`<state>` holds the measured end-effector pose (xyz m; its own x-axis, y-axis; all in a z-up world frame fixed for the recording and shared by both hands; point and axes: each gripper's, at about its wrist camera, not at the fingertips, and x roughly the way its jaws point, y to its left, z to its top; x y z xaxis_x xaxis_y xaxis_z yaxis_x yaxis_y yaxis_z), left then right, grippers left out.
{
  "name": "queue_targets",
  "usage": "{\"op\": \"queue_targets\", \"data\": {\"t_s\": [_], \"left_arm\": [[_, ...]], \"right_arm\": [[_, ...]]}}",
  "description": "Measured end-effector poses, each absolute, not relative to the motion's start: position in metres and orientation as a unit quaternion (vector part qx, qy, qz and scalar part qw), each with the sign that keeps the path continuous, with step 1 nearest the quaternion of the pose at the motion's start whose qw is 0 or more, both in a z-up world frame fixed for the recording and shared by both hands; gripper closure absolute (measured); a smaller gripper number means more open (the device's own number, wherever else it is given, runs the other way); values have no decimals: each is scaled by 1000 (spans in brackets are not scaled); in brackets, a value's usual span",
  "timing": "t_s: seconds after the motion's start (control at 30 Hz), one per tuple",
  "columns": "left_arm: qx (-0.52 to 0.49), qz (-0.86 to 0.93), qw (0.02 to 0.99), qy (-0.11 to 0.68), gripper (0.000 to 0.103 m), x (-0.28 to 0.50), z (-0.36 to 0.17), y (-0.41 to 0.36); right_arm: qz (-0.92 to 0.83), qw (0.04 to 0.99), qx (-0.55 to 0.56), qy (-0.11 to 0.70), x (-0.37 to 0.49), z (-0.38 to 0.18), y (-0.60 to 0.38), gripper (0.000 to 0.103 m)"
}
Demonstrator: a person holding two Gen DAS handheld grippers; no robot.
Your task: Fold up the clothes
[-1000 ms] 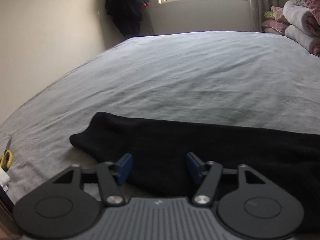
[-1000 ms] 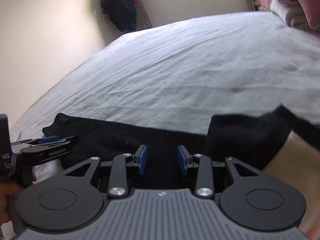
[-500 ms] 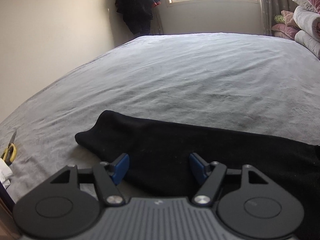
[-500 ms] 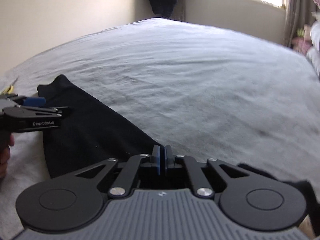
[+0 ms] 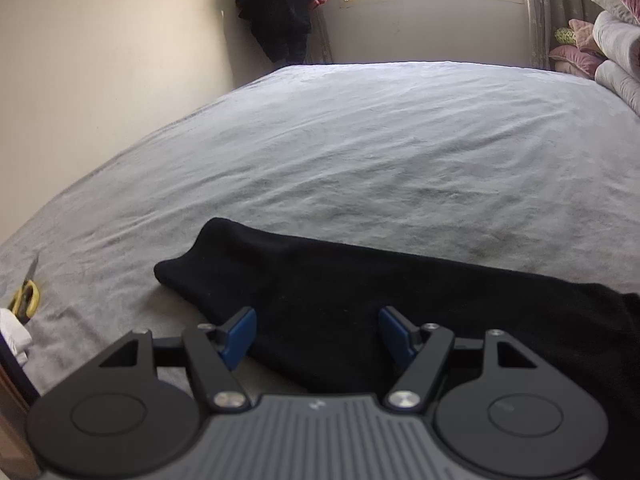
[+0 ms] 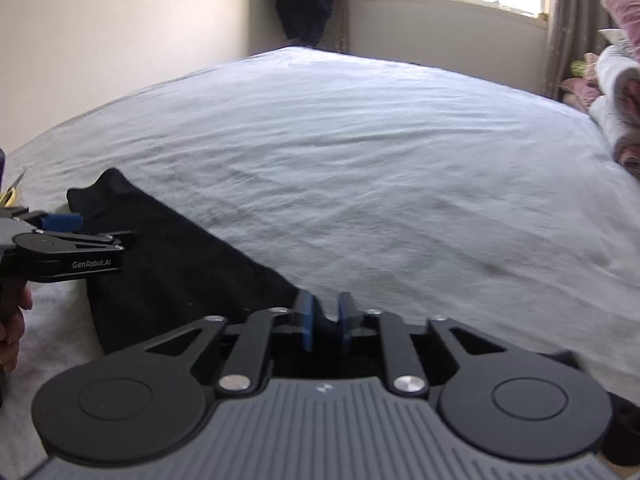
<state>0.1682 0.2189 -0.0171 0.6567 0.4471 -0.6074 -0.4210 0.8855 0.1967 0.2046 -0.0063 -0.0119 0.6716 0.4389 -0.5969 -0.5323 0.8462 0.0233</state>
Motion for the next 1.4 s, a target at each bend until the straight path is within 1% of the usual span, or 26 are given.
{"op": "queue_targets", "data": {"t_s": [0.03, 0.23, 0.4, 0.47, 0.57, 0.63, 0.7, 0.73, 0.83, 0.9, 0.97, 1.07, 1.3, 1.4], "left_arm": [[10, 232, 911, 340, 33, 167, -14, 216], [0, 174, 923, 343, 28, 157, 6, 177], [-22, 112, 928, 355, 20, 144, 22, 137], [-23, 91, 930, 356, 17, 137, 27, 120], [-25, 66, 932, 356, 11, 127, 33, 97], [-30, 54, 933, 356, 9, 121, 37, 84], [-33, 44, 933, 355, 6, 117, 40, 73], [-34, 41, 933, 355, 5, 116, 41, 67], [-36, 29, 934, 354, 3, 110, 44, 50], [-37, 16, 935, 353, 2, 107, 44, 38], [-40, 2, 934, 354, 2, 105, 42, 27], [-49, -23, 933, 355, 2, 106, 37, 12], [-77, -64, 930, 354, 2, 126, 21, -25], [-73, -53, 930, 357, 3, 145, 15, -25]], "right_arm": [[263, 914, -76, 300, 200, -6, -15, 60], [209, 931, -87, 287, 171, 32, -82, 60], [156, 942, -66, 288, 146, 51, -150, 53], [138, 945, -53, 293, 137, 53, -174, 46], [119, 947, -32, 297, 122, 55, -205, 39], [110, 947, -19, 300, 113, 55, -223, 36], [103, 947, -10, 303, 107, 55, -236, 35], [100, 947, -6, 304, 104, 54, -242, 35], [90, 948, 3, 305, 97, 54, -260, 27], [82, 949, 12, 304, 92, 53, -272, 24], [75, 949, 30, 305, 91, 50, -287, 18], [60, 948, 73, 305, 95, 39, -315, 17], [35, 917, 185, 352, 118, 10, -356, 17], [33, 912, 207, 352, 121, 9, -364, 17]]}}
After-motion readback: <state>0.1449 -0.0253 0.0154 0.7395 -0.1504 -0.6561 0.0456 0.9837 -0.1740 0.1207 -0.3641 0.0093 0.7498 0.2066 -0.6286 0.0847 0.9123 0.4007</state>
